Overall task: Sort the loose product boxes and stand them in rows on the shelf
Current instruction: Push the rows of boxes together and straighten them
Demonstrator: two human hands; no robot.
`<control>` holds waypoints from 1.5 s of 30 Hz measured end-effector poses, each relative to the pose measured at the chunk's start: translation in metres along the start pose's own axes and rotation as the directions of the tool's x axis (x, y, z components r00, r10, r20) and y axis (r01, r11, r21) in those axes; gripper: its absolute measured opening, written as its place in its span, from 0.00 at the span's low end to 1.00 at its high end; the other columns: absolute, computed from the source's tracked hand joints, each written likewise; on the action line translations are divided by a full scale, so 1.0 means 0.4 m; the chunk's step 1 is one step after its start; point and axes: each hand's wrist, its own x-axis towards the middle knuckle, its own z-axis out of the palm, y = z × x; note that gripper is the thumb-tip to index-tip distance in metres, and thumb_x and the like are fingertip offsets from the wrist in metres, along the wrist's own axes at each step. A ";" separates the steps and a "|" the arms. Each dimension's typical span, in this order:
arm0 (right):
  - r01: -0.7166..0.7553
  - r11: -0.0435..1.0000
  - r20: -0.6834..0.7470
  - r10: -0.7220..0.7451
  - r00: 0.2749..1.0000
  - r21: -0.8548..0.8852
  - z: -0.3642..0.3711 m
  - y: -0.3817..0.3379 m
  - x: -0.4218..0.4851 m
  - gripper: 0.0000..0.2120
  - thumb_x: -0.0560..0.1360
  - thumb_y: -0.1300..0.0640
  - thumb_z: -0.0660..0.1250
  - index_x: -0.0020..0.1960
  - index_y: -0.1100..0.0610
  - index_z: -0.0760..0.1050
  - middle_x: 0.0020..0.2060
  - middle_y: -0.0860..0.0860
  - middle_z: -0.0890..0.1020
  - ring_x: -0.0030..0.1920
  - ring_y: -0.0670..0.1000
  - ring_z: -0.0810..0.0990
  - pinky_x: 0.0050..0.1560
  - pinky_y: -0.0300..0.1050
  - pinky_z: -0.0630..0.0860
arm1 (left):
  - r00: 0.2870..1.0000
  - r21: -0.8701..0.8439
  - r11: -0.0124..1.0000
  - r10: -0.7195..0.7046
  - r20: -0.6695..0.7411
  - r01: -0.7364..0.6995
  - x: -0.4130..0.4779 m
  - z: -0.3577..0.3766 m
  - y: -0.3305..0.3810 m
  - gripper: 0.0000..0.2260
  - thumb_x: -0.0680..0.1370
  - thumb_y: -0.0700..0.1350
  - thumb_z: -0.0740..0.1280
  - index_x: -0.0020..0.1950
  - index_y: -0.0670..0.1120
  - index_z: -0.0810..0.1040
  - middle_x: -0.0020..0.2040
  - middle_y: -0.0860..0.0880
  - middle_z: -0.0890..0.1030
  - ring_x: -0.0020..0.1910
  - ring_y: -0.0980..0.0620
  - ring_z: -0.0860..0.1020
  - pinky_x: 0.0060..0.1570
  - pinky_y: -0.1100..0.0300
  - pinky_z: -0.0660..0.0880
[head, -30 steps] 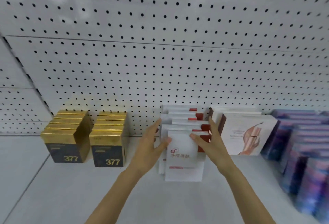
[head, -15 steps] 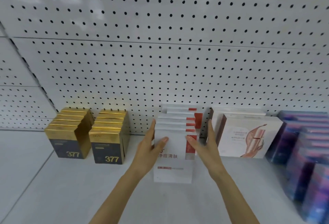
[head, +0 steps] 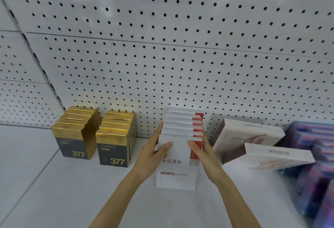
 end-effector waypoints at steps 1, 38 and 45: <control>0.002 1.000 -0.018 -0.002 1.000 -0.009 -0.006 -0.004 0.004 0.43 0.66 0.39 0.73 0.74 0.37 0.53 0.65 0.37 0.71 0.65 0.43 0.72 0.61 0.42 0.74 | 1.000 0.000 1.000 -0.002 0.011 0.002 0.001 -0.002 0.001 0.26 0.78 0.47 0.64 0.66 0.71 0.56 0.62 0.67 0.73 0.55 0.64 0.78 0.43 0.63 0.79; 0.068 0.990 -0.054 -0.061 0.997 0.126 0.188 0.005 -0.006 0.30 0.73 0.41 0.65 0.74 0.41 0.61 0.62 0.41 0.78 0.60 0.42 0.79 0.50 0.38 0.79 | 0.985 -0.180 0.982 -0.088 -0.146 0.061 -0.041 -0.074 -0.058 0.29 0.73 0.60 0.62 0.73 0.66 0.57 0.67 0.56 0.74 0.61 0.52 0.77 0.51 0.51 0.81; 0.076 0.990 -0.070 -0.068 0.995 0.120 0.189 0.015 -0.002 0.31 0.73 0.43 0.65 0.74 0.42 0.61 0.63 0.42 0.78 0.60 0.43 0.79 0.51 0.38 0.79 | 0.982 -0.165 0.983 -0.111 -0.151 0.086 -0.032 -0.081 -0.046 0.29 0.72 0.61 0.67 0.71 0.67 0.59 0.67 0.55 0.73 0.58 0.51 0.78 0.47 0.54 0.81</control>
